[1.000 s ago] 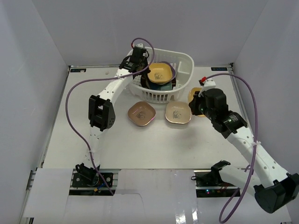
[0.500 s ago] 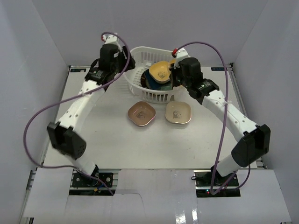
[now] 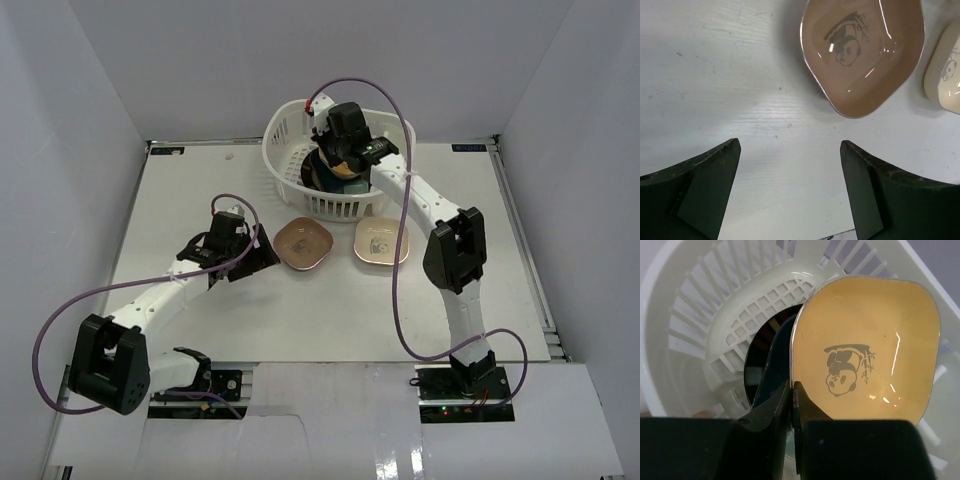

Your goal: Place the plates into the plastic bin on the countertop

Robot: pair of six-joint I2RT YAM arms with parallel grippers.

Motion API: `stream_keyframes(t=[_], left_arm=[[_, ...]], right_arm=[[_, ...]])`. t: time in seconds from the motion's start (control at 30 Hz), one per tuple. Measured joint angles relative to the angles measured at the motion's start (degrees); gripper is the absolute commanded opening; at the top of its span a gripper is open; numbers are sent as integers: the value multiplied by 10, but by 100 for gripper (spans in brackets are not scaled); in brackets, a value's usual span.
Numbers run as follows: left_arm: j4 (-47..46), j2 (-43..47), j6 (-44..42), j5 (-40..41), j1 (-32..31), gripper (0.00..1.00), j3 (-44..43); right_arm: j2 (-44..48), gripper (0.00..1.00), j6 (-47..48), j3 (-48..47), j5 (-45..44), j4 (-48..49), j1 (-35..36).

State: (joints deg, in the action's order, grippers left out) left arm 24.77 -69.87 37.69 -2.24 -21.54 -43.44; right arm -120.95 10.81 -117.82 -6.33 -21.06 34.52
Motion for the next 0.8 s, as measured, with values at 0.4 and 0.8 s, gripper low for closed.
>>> stream_keyframes(t=[0.4,0.8], left_arm=[[-132,-76,60,-44,0,88,18],[-204,-185,90,-43,0,45,18]], right_arm=[[103,58,-3,152,-49,16,9],[554,57,-257,731,-52,225,-128]])
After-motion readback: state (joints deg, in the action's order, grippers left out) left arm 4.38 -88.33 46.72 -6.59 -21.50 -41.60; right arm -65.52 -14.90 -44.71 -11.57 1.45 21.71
